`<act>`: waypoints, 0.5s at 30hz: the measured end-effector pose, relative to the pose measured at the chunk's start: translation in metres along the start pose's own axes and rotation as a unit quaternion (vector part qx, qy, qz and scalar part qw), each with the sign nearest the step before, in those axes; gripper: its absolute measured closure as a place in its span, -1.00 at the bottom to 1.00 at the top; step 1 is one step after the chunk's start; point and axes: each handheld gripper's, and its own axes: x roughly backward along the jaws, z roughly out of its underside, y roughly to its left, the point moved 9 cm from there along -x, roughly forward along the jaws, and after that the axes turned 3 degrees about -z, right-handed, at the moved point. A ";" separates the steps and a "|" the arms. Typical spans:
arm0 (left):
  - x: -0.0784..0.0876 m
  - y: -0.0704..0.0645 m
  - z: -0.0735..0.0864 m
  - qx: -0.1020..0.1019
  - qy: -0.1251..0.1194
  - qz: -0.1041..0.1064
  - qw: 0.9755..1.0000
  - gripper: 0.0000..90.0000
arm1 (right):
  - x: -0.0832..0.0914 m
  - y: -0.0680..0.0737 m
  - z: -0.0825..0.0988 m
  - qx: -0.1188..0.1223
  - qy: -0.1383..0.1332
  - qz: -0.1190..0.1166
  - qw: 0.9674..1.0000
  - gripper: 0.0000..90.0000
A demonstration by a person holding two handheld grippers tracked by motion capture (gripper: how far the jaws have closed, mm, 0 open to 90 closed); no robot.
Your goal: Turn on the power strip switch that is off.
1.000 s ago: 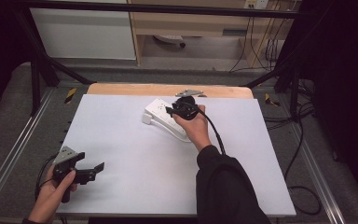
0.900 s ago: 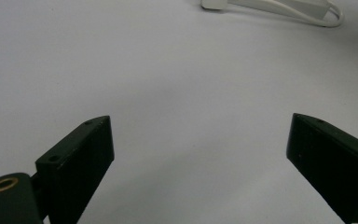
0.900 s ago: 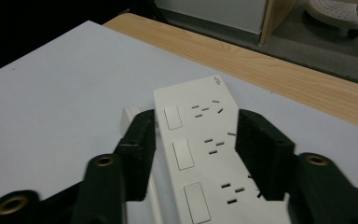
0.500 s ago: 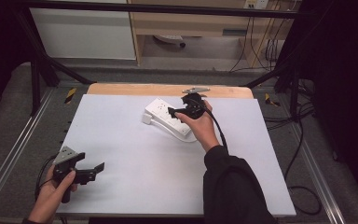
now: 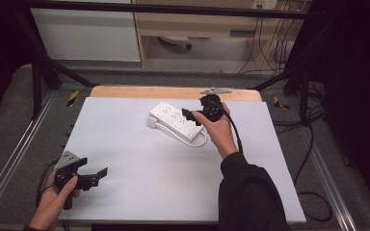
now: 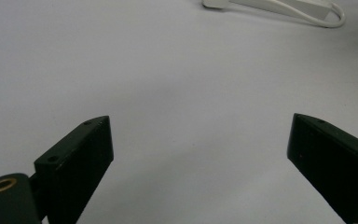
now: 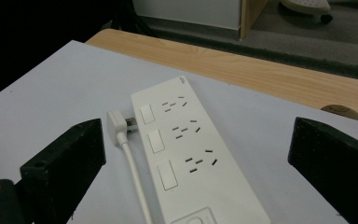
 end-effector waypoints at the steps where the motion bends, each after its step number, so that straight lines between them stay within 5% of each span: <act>1: 0.000 0.000 0.000 0.001 0.000 -0.001 1.000 -0.84 | 0.003 -0.001 0.000 0.000 -0.002 0.004 1.000 -0.90; 15: 0.001 0.002 0.001 0.006 -0.002 -0.003 1.000 -0.84 | 0.043 -0.013 0.004 0.014 -0.036 0.016 0.999 -0.87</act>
